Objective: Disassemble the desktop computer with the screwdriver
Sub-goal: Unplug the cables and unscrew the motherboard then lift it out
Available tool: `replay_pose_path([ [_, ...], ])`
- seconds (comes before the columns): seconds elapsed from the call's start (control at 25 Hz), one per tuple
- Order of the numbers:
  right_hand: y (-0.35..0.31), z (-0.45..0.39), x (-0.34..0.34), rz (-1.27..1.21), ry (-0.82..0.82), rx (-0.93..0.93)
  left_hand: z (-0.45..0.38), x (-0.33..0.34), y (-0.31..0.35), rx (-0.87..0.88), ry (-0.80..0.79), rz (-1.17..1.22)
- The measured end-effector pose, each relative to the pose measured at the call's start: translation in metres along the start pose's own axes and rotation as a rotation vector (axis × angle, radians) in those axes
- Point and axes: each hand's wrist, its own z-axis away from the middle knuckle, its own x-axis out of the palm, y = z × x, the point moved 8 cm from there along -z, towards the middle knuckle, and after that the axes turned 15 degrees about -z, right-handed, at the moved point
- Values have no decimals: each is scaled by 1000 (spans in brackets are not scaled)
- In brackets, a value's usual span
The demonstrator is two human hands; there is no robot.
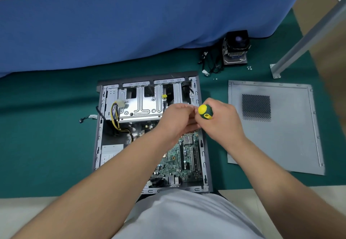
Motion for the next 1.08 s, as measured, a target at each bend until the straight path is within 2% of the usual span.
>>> replay_pose_path([
  [0.2,28,-20,5,-126,86,150,-23,-4,11,42,-24,-109],
  [0.24,38,-28,4,-162,107,208,-28,-10,15,92,0,-212],
  [0.36,88,-58,-7,-236,174,417,-40,-44,33,376,174,-804],
  [0.44,126,-83,-11,-231,181,562,-52,-68,39,515,272,-1108],
  [0.56,172,-114,-6,-250,196,721,-77,-99,28,491,321,-1376],
  [0.64,195,-130,-1,-219,188,781,-90,-106,10,418,282,-1469],
  [0.76,221,-145,5,-239,211,842,-97,-108,-3,421,315,-1518],
  [1.08,246,-156,25,-176,242,844,-105,-111,-7,405,328,-1546],
])
